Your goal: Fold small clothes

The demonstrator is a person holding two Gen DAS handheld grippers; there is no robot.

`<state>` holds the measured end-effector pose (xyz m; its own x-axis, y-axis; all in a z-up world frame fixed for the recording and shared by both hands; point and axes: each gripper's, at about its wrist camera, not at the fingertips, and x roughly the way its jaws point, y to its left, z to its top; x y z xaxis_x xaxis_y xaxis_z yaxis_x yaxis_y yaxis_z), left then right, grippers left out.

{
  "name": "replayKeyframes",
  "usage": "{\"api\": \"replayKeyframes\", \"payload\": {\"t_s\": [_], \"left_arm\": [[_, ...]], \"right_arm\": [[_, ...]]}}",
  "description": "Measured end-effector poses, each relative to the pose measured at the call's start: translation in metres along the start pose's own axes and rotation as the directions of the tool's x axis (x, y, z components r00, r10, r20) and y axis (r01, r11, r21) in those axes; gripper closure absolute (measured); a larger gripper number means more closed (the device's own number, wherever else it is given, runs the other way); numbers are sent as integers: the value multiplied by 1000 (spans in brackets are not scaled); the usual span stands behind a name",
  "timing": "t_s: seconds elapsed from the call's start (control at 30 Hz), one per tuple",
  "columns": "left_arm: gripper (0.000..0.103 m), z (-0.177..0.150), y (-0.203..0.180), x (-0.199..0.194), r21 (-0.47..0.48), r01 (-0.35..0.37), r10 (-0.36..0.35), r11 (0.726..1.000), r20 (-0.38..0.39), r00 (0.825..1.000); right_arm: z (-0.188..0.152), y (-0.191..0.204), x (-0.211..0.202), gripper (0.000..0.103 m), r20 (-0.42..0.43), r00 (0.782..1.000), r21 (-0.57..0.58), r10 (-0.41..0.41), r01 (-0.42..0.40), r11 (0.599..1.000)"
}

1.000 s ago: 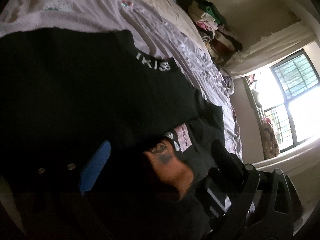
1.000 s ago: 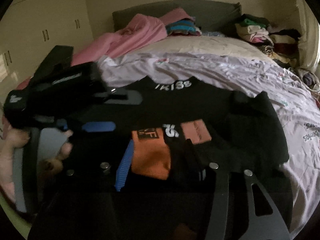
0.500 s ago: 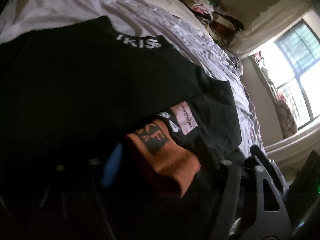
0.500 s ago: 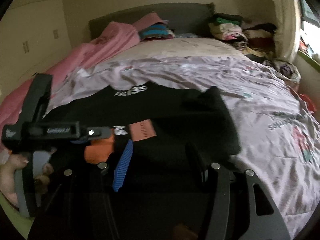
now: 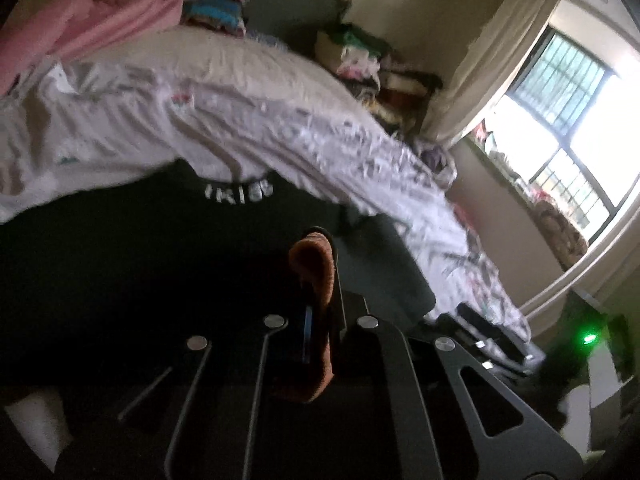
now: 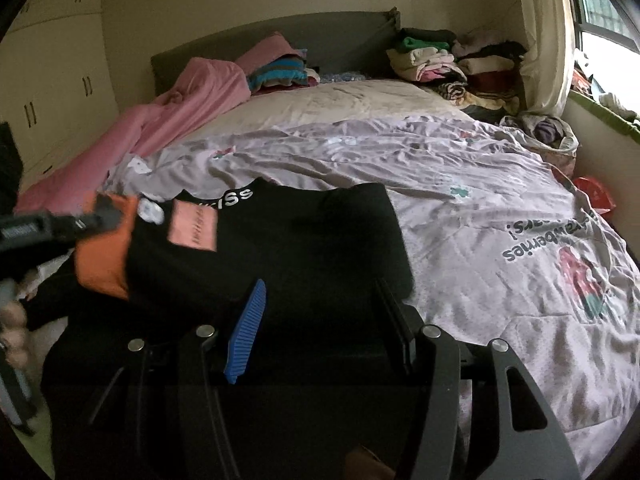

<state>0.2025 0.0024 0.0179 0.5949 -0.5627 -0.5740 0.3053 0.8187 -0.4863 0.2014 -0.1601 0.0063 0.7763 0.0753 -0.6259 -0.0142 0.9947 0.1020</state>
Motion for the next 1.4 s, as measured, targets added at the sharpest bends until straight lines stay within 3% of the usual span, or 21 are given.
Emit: {"api": "replayKeyframes", "payload": {"t_s": [0.13, 0.6, 0.83, 1.1, 1.3, 1.4], "left_arm": [[103, 5, 6, -15, -6, -29, 30, 1000, 35, 999], [103, 6, 56, -31, -116, -109, 113, 987, 33, 993], [101, 2, 76, -20, -164, -132, 127, 978, -41, 991], [95, 4, 71, -30, -128, -186, 188, 974, 3, 982], [92, 6, 56, -33, -39, -279, 280, 960, 45, 959], [85, 1, 56, -24, -36, -251, 251, 967, 7, 968]], "right_arm": [[1, 3, 0, 49, -1, 1000, -1, 2, -2, 1000], [3, 16, 16, 49, -20, 999, -35, -41, 41, 999], [10, 14, 36, 49, -50, 997, -20, -66, 65, 998], [21, 23, 51, 49, -62, 996, -46, -63, 60, 997], [27, 29, 65, 49, -77, 996, -63, -49, 45, 997], [28, 32, 74, 49, -100, 994, -82, -43, 35, 996]]}}
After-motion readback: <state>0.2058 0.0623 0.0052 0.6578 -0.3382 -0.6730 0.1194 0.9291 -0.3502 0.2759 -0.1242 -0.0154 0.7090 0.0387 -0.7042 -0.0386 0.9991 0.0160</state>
